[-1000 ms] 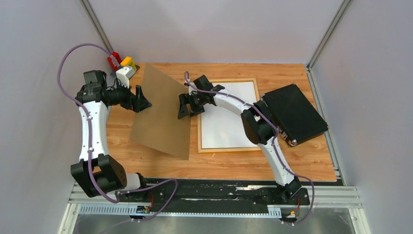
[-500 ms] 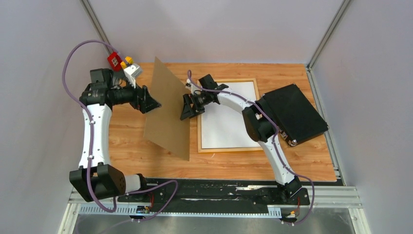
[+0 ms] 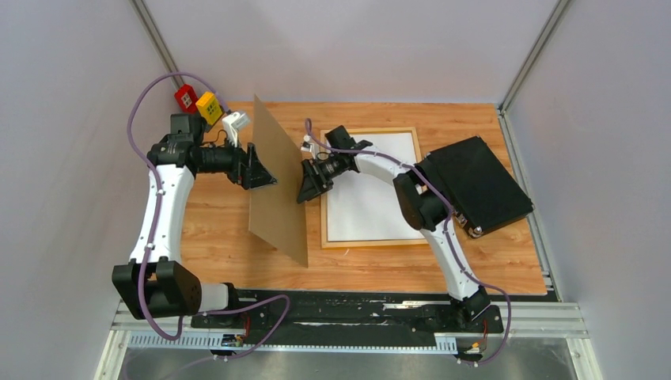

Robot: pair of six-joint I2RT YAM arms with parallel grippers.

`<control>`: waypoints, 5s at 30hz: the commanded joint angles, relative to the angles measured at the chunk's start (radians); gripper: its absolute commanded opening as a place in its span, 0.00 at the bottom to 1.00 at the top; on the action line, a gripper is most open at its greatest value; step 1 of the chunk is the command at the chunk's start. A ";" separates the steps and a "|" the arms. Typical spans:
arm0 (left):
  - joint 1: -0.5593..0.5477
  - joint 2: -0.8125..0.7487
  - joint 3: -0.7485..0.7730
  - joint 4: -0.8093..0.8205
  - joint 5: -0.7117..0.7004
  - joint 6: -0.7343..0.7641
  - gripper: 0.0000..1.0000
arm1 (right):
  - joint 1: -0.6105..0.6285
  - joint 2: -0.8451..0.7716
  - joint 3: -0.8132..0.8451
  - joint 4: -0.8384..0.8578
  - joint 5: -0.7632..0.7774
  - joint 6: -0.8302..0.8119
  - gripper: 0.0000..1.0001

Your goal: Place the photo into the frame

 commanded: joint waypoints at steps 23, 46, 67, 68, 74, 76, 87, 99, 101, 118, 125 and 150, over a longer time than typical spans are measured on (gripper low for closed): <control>-0.131 0.003 0.091 0.129 -0.104 -0.218 1.00 | -0.064 -0.314 0.074 0.103 -0.056 0.304 0.88; -0.275 0.011 0.083 0.157 -0.053 -0.202 1.00 | -0.058 -0.411 0.005 0.367 -0.085 0.624 0.88; -0.329 0.012 0.090 0.139 0.038 -0.148 1.00 | -0.005 -0.444 0.048 0.182 0.183 0.539 0.85; -0.331 0.008 0.084 0.139 0.047 -0.142 1.00 | -0.005 -0.446 0.048 0.182 0.181 0.538 0.85; -0.340 0.003 0.086 0.129 0.072 -0.129 1.00 | -0.004 -0.467 0.051 0.182 0.175 0.534 0.85; -0.342 0.002 0.088 0.126 0.085 -0.127 1.00 | -0.004 -0.476 0.047 0.181 0.178 0.532 0.85; -0.350 -0.002 0.100 0.110 0.094 -0.118 1.00 | -0.005 -0.510 0.020 0.109 0.310 0.468 0.83; -0.373 0.010 0.153 0.107 0.073 -0.136 1.00 | -0.005 -0.512 0.006 0.092 0.334 0.446 0.84; -0.380 0.014 0.159 0.106 0.069 -0.137 1.00 | -0.007 -0.512 0.001 0.091 0.335 0.444 0.84; -0.441 0.103 0.213 0.107 0.002 -0.135 1.00 | -0.017 -0.579 -0.049 0.048 0.428 0.343 0.84; -0.449 0.105 0.214 0.115 -0.042 -0.143 1.00 | -0.018 -0.608 -0.077 0.018 0.494 0.295 0.84; -0.449 0.031 0.209 0.168 -0.116 -0.171 1.00 | -0.027 -0.704 -0.197 -0.013 0.576 0.202 0.83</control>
